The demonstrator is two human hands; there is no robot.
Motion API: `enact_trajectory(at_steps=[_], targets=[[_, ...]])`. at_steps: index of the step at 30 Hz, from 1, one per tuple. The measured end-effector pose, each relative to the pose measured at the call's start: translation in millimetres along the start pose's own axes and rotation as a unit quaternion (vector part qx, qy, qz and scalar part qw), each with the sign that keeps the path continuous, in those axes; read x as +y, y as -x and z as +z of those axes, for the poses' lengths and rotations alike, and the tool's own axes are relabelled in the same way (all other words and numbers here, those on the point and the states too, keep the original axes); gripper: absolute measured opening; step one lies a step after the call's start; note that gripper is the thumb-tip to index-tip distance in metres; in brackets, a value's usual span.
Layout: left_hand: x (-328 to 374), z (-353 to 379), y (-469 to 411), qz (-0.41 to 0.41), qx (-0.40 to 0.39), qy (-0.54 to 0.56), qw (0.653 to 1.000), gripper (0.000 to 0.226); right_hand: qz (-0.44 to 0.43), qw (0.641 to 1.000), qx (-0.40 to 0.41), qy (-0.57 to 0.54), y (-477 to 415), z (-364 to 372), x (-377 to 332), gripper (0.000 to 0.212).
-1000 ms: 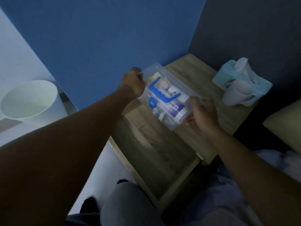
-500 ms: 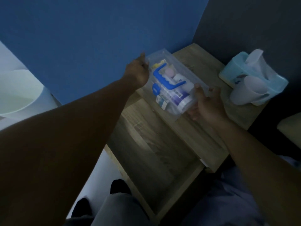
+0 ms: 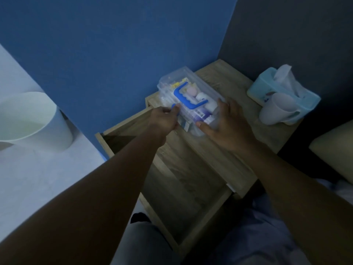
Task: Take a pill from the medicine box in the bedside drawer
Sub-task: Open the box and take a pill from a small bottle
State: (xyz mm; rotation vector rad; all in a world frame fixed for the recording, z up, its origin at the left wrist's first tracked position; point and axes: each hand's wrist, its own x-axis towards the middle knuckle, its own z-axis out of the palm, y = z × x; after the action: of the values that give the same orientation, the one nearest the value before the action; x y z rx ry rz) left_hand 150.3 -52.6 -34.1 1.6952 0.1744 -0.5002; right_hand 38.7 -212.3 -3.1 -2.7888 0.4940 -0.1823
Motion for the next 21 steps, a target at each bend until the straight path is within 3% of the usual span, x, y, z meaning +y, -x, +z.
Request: enact_trajectory(at_steps=[2, 5, 7, 10, 12, 14, 18, 21], targets=[[-5.8, -1.9, 3.1, 0.031, -0.007, -0.018, 0.999, 0.021, 0.002, 1.0, 0.003, 0.022, -3.1, -0.9, -1.0, 0.104], [-21.6, -6.0, 9.5, 0.082, 0.0, -0.093, 0.992, 0.025, 0.007, 1.0, 0.005, 0.019, -5.1, 0.9, -0.9, 0.107], [-29.0, -10.5, 10.7, 0.125, -0.006, -0.184, 0.975, 0.032, 0.006, 1.0, 0.014, 0.016, -6.2, 1.6, -1.6, 0.11], [-30.8, -14.8, 13.4, 0.172, -0.083, -0.29, 0.938, 0.03, 0.019, 0.999, 0.023, 0.016, -6.6, -0.3, -2.3, 0.111], [-30.8, -18.1, 18.4, 0.17, -0.096, -0.317, 0.928, 0.03, 0.026, 0.999, 0.018, 0.001, -6.1, -3.6, -4.2, 0.11], [-30.1, -22.5, 23.0, 0.157, -0.083, -0.321, 0.93, 0.048, 0.033, 0.999, 0.008, -0.016, -5.2, -9.3, -7.0, 0.109], [-16.7, -32.4, 21.8, 0.166, -0.051, -0.404, 0.898, 0.057, 0.044, 0.994, 0.003, -0.103, -7.0, -29.6, -7.1, 0.096], [-2.9, -35.1, 21.5, 0.231, -0.067, -0.43, 0.87, 0.07, 0.003, 0.98, 0.045, -0.193, -15.1, -57.5, -0.9, 0.067]])
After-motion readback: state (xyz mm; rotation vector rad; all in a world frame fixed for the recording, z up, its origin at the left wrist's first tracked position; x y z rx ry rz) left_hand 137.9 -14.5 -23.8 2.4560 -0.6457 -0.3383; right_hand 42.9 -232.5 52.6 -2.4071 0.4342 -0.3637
